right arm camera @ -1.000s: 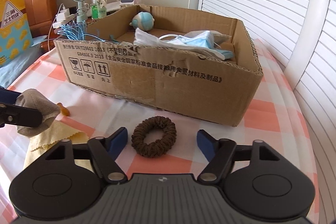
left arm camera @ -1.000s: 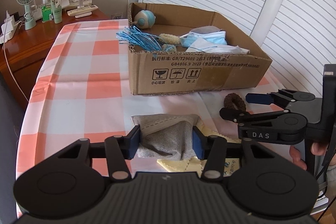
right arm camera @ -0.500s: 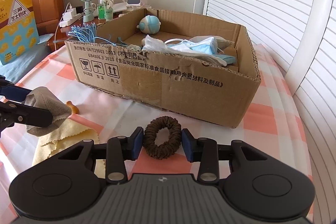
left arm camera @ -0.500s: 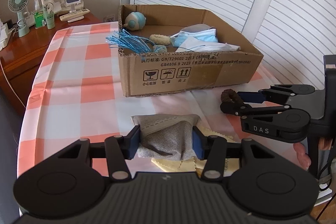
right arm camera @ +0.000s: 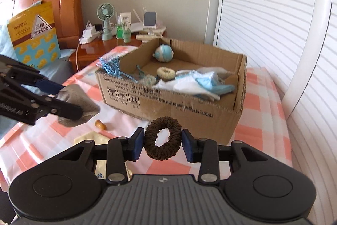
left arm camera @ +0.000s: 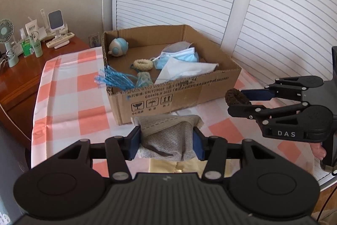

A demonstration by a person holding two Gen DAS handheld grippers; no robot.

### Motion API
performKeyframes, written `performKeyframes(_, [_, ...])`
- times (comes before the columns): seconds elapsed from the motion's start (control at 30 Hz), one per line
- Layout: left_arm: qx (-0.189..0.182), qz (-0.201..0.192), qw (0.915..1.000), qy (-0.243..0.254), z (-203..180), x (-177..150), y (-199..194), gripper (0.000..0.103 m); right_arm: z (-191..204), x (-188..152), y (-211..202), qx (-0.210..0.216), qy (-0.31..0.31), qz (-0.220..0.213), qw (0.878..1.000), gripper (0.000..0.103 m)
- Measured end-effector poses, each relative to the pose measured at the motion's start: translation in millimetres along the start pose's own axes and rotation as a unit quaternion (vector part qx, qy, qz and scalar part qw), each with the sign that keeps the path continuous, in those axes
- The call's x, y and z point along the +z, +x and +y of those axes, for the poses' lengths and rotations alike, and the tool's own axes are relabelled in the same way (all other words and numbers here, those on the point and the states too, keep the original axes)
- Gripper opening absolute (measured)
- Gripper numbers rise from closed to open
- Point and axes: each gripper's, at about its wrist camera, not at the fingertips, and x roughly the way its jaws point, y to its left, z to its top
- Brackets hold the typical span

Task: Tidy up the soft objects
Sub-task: 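Lower the sachet into the box and open the left tool while the right tool carries the scrunchie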

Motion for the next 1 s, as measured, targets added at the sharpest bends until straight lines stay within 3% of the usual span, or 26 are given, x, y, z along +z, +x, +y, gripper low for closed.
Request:
performKeyframes(0.27, [0.015,-0.033,0.9986,0.040,-1.0,63.0,21.5,0.050,-7.7,19.6,-14.2,0.007,-0.009,-0.028,1.000,0.043])
performKeyframes(0.57, [0.041,-0.021,0.9982,0.038,16.1,113.0,83.0,0.050,-20.4,24.5,-11.7,0.003,0.002,-0.032,0.999,0.043])
performKeyframes(0.63, [0.039,-0.017,0.9986,0.030,22.8,116.5,94.4,0.054,-22.6,25.3,-10.8,-0.001,0.000,-0.033,0.999,0.043])
performKeyframes(0.7, [0.051,-0.023,0.9981,0.024,27.1,116.3,101.0,0.075,-24.3,25.9,-11.6,-0.002,0.000,-0.032,0.999,0.043])
performKeyframes(0.77, [0.067,-0.033,0.9970,0.018,30.0,114.3,102.9,0.083,-26.4,26.5,-10.0,-0.005,0.000,-0.030,1.000,0.043])
performKeyframes(1.0, [0.060,-0.027,0.9977,0.015,26.8,103.3,81.1,0.096,-31.0,30.5,-2.4,-0.007,0.002,-0.021,1.000,0.043])
